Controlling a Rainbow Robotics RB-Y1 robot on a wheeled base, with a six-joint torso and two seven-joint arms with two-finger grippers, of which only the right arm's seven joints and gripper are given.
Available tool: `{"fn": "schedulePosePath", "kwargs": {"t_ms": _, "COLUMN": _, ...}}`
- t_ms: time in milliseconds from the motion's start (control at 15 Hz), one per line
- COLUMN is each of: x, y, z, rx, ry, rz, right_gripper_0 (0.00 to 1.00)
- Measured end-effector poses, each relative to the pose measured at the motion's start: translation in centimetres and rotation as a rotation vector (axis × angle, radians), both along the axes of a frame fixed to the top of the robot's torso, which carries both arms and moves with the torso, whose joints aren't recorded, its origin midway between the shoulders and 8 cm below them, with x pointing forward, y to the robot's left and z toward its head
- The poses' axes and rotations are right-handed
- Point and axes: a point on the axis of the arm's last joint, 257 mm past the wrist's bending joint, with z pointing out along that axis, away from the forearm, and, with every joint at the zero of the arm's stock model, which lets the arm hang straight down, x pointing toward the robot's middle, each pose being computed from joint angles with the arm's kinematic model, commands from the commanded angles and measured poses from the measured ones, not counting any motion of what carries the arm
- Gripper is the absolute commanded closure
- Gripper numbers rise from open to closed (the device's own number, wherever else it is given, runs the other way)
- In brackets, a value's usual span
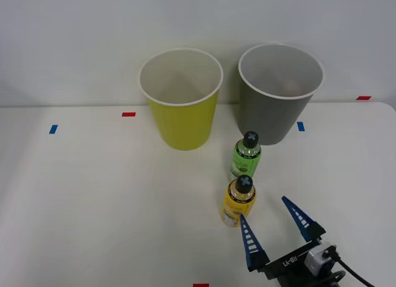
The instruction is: Put cans in the gray bin, plastic bottles in the light green bin
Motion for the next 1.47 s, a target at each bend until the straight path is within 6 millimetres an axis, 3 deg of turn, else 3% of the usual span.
{"fn": "schedulePosePath", "kwargs": {"t_ms": 267, "x": 1.5, "y": 2.2, "z": -0.2, "rx": -0.011, "ry": 0.022, "rz": 0.029, "right_gripper_0": 0.0}}
{"fn": "schedulePosePath", "kwargs": {"t_ms": 867, "x": 3.5, "y": 4.7, "z": -0.2, "rx": -0.064, "ry": 0.035, "rz": 0.056, "right_gripper_0": 0.0}}
{"fn": "schedulePosePath", "kwargs": {"t_ms": 1467, "x": 3.8, "y": 5.1, "z": 0.1, "rx": -0.078, "ry": 0.021, "rz": 0.059, "right_gripper_0": 0.0}}
